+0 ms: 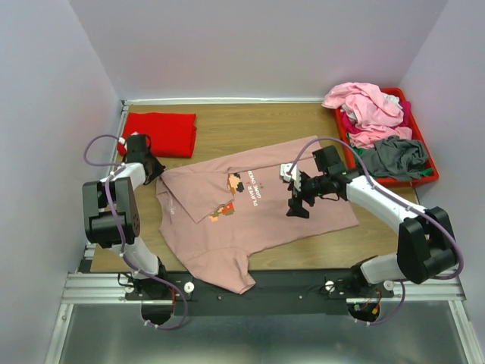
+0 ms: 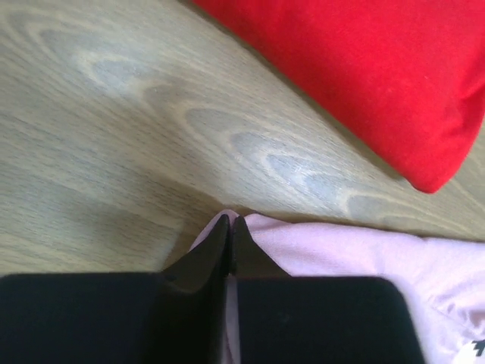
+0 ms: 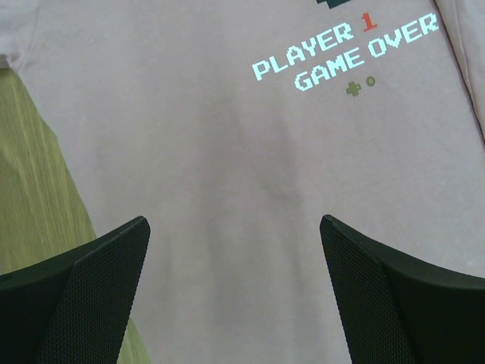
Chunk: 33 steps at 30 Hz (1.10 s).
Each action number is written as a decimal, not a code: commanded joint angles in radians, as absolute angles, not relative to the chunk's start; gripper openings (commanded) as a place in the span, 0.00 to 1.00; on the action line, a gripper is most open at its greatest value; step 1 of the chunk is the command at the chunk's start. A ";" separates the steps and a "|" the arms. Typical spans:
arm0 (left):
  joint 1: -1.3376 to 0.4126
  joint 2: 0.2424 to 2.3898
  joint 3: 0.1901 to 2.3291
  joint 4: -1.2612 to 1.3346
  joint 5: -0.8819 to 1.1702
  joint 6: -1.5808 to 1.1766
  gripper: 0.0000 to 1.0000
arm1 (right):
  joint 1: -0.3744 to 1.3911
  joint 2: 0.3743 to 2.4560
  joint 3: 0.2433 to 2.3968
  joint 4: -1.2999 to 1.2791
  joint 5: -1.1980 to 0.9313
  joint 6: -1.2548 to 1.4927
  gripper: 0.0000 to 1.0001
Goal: Fold and stack the t-shirts
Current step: Fold the tshirt
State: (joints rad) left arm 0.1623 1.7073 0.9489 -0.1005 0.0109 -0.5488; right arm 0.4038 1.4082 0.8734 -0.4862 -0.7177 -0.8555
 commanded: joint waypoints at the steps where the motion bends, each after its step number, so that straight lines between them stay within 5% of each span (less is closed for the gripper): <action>1: 0.169 1.634 0.950 -0.103 -0.005 -0.528 0.44 | 0.382 1.434 0.908 -0.463 -0.649 -0.810 1.00; 2: 0.169 1.605 0.946 -0.106 -0.014 -0.526 0.57 | 0.373 1.440 0.916 -0.456 -0.637 -0.767 1.00; 6: 0.175 1.488 0.925 -0.132 -0.076 -0.509 0.71 | 0.296 1.482 0.968 -0.382 -0.582 -0.583 1.00; 17: 0.247 1.430 0.825 -0.084 0.096 -0.483 0.75 | 0.183 1.765 1.282 -0.278 -0.404 -0.243 0.96; 33: 0.273 1.471 0.813 -0.052 0.187 -0.414 0.74 | 0.100 2.157 1.611 -0.279 -0.230 -0.153 0.87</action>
